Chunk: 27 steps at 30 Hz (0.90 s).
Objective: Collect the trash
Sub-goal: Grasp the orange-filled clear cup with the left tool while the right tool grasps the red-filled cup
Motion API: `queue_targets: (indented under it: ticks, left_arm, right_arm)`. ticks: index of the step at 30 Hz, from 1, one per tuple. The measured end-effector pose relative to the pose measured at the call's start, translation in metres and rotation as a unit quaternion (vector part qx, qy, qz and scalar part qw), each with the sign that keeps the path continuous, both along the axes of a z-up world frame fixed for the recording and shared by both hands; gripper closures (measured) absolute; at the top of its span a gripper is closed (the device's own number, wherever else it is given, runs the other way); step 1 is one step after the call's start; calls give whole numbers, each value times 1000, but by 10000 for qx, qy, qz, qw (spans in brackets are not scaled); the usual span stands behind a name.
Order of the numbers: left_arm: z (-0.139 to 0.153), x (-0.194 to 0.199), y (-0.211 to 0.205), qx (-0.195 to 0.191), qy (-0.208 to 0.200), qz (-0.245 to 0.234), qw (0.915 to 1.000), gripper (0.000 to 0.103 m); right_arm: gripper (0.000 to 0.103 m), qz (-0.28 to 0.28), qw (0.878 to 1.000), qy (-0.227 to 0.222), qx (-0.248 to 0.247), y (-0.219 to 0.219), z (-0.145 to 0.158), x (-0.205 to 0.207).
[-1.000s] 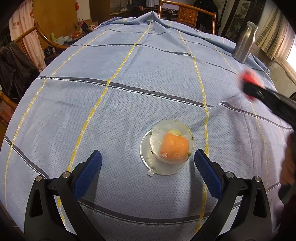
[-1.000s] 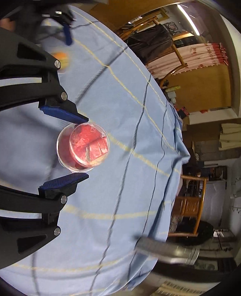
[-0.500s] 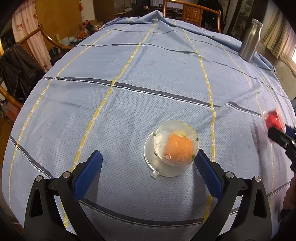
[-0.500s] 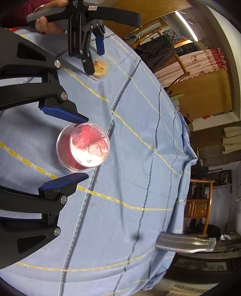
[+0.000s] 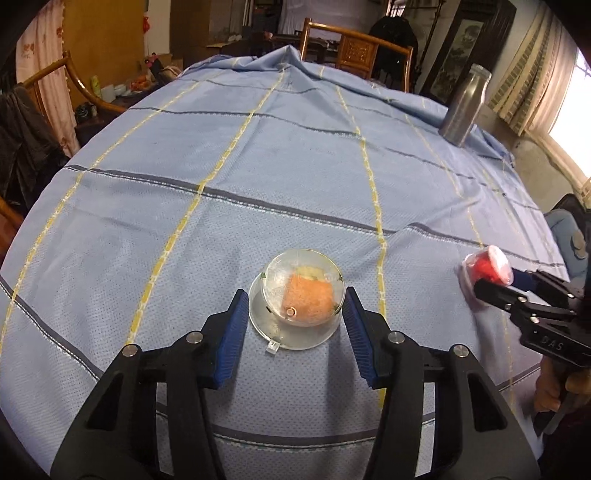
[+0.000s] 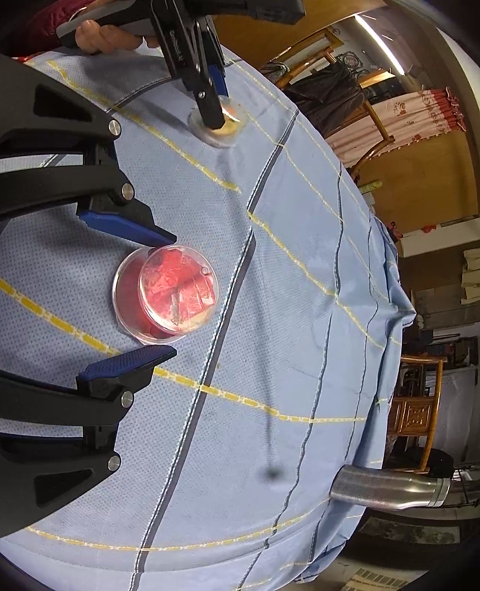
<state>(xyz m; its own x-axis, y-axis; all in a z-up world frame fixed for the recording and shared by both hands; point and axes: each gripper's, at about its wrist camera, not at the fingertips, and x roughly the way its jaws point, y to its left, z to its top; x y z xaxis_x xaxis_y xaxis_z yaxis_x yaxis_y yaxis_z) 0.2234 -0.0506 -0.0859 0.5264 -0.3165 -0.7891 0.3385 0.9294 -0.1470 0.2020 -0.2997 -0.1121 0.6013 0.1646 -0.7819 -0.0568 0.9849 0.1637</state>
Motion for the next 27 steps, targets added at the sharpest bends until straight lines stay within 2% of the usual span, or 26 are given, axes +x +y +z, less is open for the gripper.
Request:
queue_targets:
  ticks: [4,9,12,14,17,27]
  left_arm:
    - [1,-1,-2,34,-50,-2,10000,51]
    - [-5,3,-6,177,107,-35,9998,50]
    - [-5,3,-7,232,107,-24,9997,49]
    - [-8,4,-9,375,155,39,9992,43]
    - [-8,4,-9,435,139,53,9989,43]
    - [-5,2,-6,333,47,57,9994,45]
  right_arm:
    - [48,-33,10000,-25,12,-1,1,0]
    - [41,-63,10000,-54,-14,-2,2,0]
    - [41,-66,10000,-64,-24,-2,2,0]
    - [41,-65,10000,-49,-29,-2,2,0]
    - [41,-62,10000,-41,-42,-3,2,0]
    - [41,-102,9999,-40,-54,-4,1,0]
